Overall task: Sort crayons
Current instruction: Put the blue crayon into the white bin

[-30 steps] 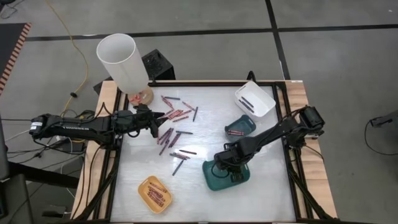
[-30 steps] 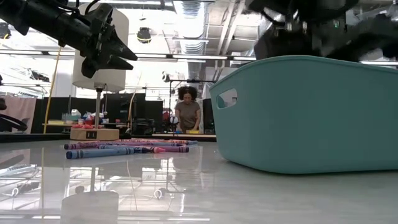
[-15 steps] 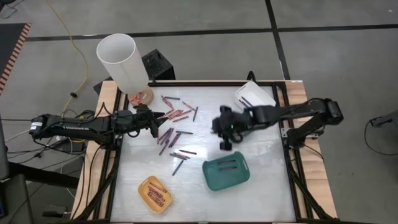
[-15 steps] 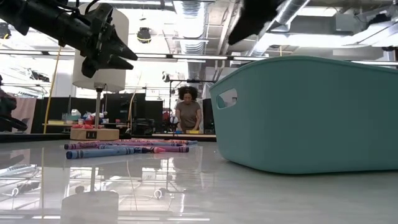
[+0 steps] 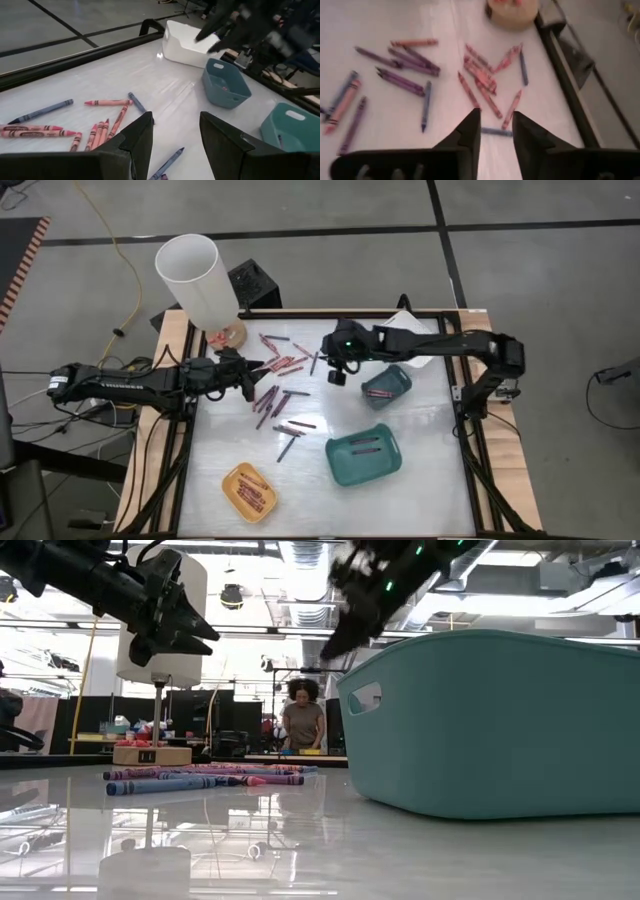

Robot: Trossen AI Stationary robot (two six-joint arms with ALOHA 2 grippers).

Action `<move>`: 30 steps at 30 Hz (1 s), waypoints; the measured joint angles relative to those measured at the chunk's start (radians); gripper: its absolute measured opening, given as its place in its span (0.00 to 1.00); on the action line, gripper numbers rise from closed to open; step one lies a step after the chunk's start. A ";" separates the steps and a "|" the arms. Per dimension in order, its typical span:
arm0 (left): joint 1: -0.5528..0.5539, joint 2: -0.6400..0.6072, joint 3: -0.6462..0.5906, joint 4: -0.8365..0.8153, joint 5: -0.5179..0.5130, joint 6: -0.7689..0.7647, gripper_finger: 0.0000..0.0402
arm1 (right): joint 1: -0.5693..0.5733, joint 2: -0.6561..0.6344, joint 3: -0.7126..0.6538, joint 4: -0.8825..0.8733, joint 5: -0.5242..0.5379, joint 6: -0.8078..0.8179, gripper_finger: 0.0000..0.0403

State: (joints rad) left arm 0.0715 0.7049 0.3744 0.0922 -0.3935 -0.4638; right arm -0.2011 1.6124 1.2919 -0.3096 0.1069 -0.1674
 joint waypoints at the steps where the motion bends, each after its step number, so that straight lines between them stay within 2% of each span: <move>1: 0.000 0.000 0.000 -0.006 -0.007 0.000 0.38 | -0.007 0.025 0.000 0.010 0.000 0.006 0.31; 9: 0.000 0.000 0.000 -0.019 -0.014 0.000 0.38 | -0.046 0.230 0.098 -0.013 0.013 0.233 0.45; 18: 0.000 0.000 0.000 -0.028 -0.010 -0.001 0.38 | -0.041 0.469 0.371 -0.238 0.095 0.391 0.45; 22: 0.000 0.000 0.000 -0.037 -0.007 -0.002 0.38 | -0.044 0.522 0.423 -0.299 0.105 0.436 0.45; 30: -0.001 0.000 0.000 -0.041 -0.006 -0.004 0.38 | -0.070 0.537 0.417 -0.327 0.109 0.543 0.45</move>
State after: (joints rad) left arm 0.0708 0.7048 0.3744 0.0512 -0.3992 -0.4675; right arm -0.2714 2.1490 1.7093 -0.6362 0.2161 0.3755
